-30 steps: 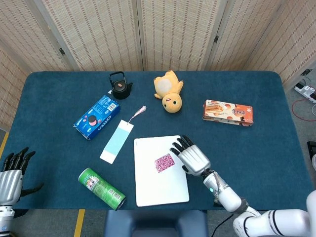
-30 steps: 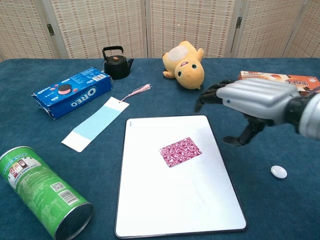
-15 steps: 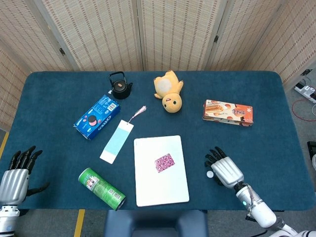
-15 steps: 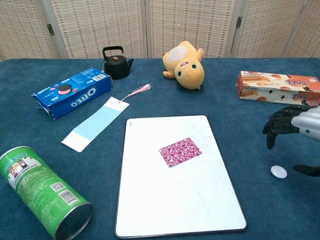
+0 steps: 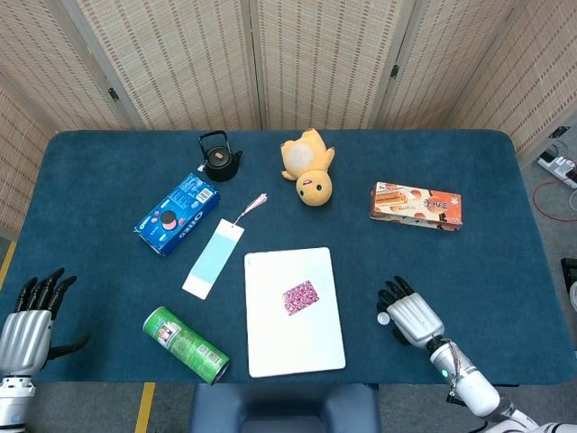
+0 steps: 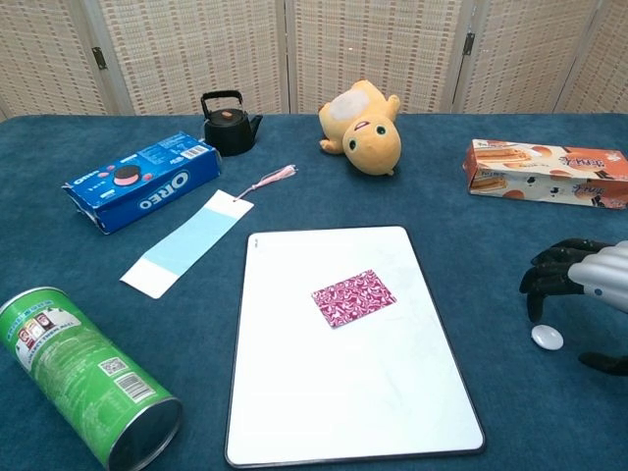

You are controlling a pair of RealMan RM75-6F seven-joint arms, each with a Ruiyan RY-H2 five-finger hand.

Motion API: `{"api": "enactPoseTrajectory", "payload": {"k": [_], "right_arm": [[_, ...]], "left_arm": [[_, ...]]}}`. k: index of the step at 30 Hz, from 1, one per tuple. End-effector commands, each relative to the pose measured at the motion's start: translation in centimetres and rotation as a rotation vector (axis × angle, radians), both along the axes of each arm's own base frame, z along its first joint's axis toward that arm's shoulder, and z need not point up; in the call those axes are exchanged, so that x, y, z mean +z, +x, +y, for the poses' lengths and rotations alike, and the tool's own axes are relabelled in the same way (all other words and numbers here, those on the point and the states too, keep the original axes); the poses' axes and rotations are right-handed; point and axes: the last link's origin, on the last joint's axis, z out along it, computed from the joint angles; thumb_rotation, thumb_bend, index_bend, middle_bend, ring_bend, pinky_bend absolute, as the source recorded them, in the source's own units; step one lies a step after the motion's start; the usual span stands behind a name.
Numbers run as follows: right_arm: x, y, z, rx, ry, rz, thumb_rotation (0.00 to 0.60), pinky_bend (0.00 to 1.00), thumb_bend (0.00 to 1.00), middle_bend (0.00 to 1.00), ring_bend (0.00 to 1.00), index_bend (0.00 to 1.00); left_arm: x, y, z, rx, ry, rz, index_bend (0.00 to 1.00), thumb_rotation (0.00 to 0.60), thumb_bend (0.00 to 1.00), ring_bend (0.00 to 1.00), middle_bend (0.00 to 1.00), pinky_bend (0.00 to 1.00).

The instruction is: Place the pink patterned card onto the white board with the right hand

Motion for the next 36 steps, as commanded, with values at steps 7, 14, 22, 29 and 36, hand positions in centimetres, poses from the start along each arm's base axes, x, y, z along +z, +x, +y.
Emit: {"api": "enactPoseTrajectory", "payload": {"k": [7,14,22,29,36], "right_arm": [[-0.6,0.2,-0.5,0.005,0.001,0.014,0.6,0.0,0.35,0.23,0.08,0.36],[-0.9,0.3,-0.8,0.005,-0.001,0.016,0.6,0.0,0.35,0.23,0.08,0.38],[-1.4,0.6,-0.9,0.013,0.0,0.021,0.6,0.0,0.35,0.24,0.08,0.4],[-1.7,0.9,-1.0,0.015,-0.006,0.022,0.6,0.0,0.35,0.25,0.09,0.44],[-1.6,1.3,-1.1,0.011,-0.007,0.021,0.6,0.0,0.35,0.25,0.09,0.45]], "left_arm": [[0.0,-0.3,0.0,0.007,0.0,-0.003,0.15,0.6,0.15,0.13,0.07,0.0],[0.0,-0.4,0.0,0.008,0.0,-0.003,0.15,0.6,0.15,0.13,0.07,0.0],[0.1,-0.6,0.0,0.011,0.003,-0.006,0.15,0.6,0.15,0.13,0.07,0.0],[0.1,-0.9,0.0,0.015,0.004,-0.005,0.15,0.6,0.15,0.13,0.07,0.0],[0.1,-1.1,-0.1,0.023,-0.001,-0.008,0.15,0.6,0.15,0.13,0.07,0.0]]}}
